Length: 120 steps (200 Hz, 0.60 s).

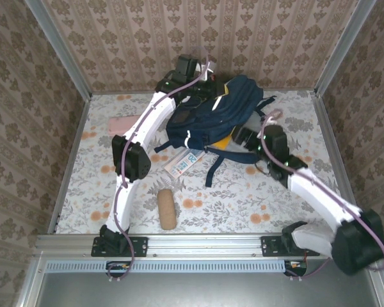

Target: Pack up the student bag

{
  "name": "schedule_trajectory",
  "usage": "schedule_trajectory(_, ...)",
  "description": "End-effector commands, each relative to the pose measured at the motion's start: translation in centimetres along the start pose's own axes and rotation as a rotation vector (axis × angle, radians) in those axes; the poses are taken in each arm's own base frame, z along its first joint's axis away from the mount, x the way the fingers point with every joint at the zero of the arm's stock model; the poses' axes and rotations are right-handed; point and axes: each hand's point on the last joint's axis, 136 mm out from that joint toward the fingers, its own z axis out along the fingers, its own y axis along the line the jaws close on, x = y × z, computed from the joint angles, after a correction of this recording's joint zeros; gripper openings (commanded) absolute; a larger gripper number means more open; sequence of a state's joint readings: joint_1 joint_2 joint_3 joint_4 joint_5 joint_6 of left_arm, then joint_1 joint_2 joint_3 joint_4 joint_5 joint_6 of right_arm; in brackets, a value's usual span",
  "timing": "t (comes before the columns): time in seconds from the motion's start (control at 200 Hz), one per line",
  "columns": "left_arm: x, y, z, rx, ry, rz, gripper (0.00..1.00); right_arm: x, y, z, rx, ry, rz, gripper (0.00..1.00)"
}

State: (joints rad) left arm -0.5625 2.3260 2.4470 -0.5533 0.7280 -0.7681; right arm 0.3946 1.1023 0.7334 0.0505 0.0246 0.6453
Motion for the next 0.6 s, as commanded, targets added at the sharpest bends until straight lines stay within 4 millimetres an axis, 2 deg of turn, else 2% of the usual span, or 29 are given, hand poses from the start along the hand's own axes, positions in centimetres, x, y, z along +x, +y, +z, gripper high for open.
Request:
schedule_trajectory(0.0,-3.0,-3.0,-2.7,0.068,-0.096,0.093,0.0,4.3,0.6,-2.7,0.015,0.059,-0.24,0.86)
schedule_trajectory(0.08,-3.3,-2.3,-3.0,0.066,-0.097,0.081,0.0,6.9,1.9,-4.0,-0.021,0.1,-0.316,0.86)
schedule_trajectory(0.18,-3.9,-1.5,-3.2,0.065,-0.106,0.068,0.0,11.2,6.5,-4.4,-0.195,0.251,-0.442,0.87)
schedule_trajectory(0.32,-4.8,-0.2,-3.8,0.059,-0.121,0.051,0.0,18.5,11.2,-3.1,-0.265,0.518,-0.648,0.91)
schedule_trajectory(0.42,-4.9,0.7,-4.1,0.051,-0.12,0.036,0.0,23.5,14.1,-1.9,-0.319,0.684,-0.732,0.93)
schedule_trajectory(0.46,-4.7,1.0,-3.9,0.05,-0.113,0.029,0.0,24.7,15.6,-1.9,-0.357,0.723,-0.761,0.95)
schedule_trajectory(0.485,-5.7,2.1,-5.0,0.037,-0.134,0.016,0.0,25.6,16.0,-1.6,-0.356,0.751,-0.783,0.95)
schedule_trajectory(0.595,-6.1,3.4,-5.5,0.03,-0.141,-0.013,0.0,28.5,17.8,-0.5,-0.374,0.81,-0.853,0.99)
